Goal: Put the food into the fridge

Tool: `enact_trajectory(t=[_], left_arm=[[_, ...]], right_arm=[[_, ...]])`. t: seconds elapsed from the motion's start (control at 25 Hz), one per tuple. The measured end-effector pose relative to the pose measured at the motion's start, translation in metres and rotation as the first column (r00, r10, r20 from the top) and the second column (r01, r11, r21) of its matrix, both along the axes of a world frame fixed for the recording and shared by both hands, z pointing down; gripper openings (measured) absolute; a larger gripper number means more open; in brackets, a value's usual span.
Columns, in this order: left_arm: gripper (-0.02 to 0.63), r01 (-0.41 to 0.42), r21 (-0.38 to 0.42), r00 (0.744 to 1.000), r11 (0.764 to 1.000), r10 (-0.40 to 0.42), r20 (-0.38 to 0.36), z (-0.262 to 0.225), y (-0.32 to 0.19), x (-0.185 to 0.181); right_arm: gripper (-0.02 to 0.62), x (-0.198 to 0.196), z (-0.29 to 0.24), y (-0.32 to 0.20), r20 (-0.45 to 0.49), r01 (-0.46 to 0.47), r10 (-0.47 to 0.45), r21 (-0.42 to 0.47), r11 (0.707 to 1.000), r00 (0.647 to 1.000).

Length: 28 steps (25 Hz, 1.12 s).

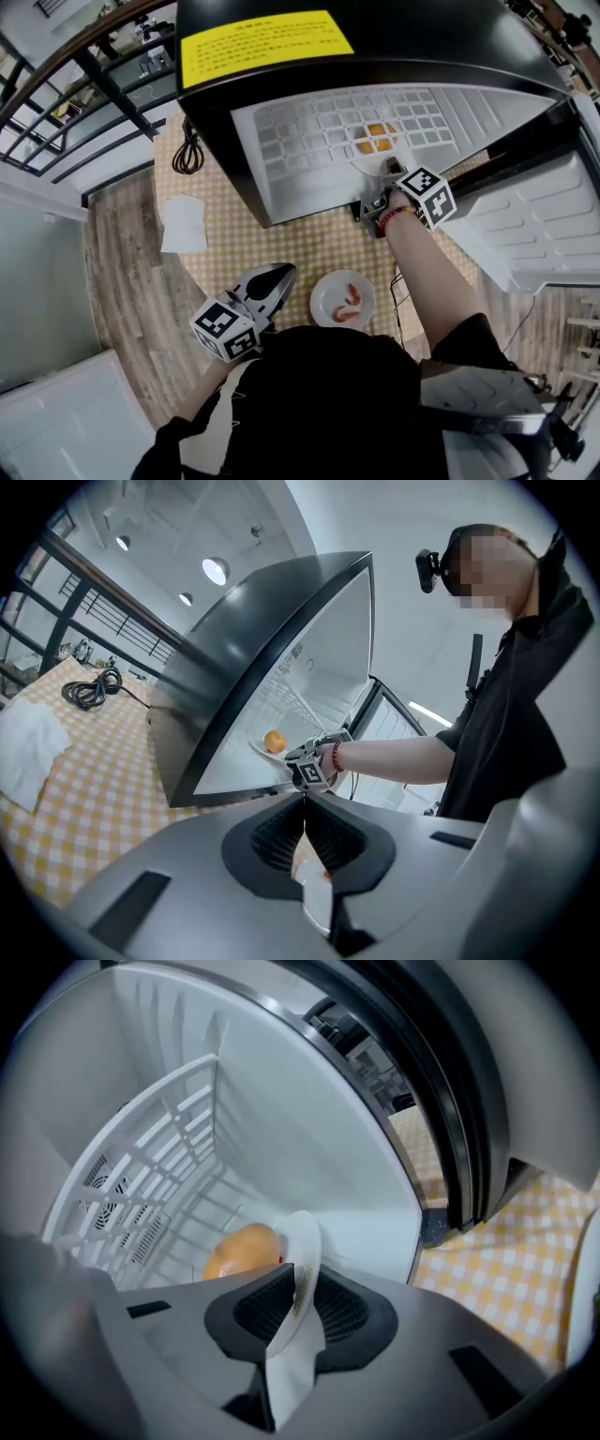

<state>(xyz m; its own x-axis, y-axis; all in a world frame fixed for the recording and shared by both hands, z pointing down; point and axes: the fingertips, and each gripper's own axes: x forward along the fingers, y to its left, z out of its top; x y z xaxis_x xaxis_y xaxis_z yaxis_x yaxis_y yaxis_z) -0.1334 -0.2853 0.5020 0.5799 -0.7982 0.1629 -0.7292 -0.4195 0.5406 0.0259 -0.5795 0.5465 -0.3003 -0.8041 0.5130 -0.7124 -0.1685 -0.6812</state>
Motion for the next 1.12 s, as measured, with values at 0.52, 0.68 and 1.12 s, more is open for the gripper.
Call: enact_trajectory(t=[0.52, 0.68, 1.12], left_arm=[[0.015, 0.029, 0.0, 0.999, 1.0, -0.029, -0.018, 0.003, 0.007, -0.004], [0.015, 0.04, 0.005, 0.999, 0.999, -0.04, -0.028, 0.002, 0.008, -0.006], [0.015, 0.051, 0.016, 0.998, 0.999, -0.051, -0.035, 0.001, 0.019, -0.012]], right_arm=[[0.101, -0.006, 0.001, -0.001, -0.198, 0.111, -0.103, 0.03, 0.993, 0.975], [0.115, -0.006, 0.0, -0.002, -0.271, 0.153, -0.137, 0.039, 0.987, 0.953], [0.146, -0.003, 0.001, -0.001, -0.408, 0.199, -0.168, 0.034, 0.979, 0.898]])
